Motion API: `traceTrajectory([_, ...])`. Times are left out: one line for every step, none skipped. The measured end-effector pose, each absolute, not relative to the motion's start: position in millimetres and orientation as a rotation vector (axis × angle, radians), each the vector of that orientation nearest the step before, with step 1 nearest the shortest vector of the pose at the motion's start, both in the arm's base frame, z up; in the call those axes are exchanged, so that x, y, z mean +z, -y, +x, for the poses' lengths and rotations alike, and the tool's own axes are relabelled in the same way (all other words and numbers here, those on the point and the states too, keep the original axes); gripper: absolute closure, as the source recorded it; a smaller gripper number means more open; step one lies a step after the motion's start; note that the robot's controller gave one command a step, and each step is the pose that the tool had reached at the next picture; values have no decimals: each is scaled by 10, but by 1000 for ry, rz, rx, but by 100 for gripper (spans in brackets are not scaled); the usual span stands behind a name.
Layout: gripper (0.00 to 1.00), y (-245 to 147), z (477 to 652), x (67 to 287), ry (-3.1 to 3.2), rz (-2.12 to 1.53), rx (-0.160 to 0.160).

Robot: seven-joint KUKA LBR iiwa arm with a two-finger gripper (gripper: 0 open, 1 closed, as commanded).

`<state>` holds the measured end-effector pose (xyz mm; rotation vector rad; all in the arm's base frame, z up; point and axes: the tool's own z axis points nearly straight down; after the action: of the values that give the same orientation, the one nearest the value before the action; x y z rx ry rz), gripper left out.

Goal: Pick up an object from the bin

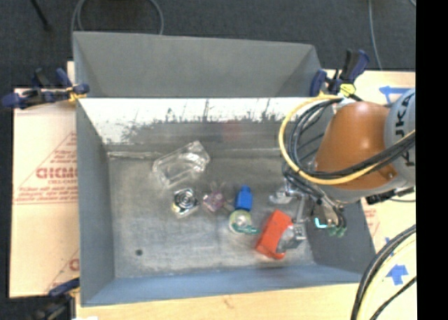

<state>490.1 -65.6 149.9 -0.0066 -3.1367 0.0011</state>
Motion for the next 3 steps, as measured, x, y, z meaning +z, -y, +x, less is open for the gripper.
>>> traceTrajectory([0,766,5735,996,3133,147,-5])
traceTrajectory([0,-88,6003,779,3136,311,13])
traceTrajectory([100,-83,5999,807,3132,304,6])
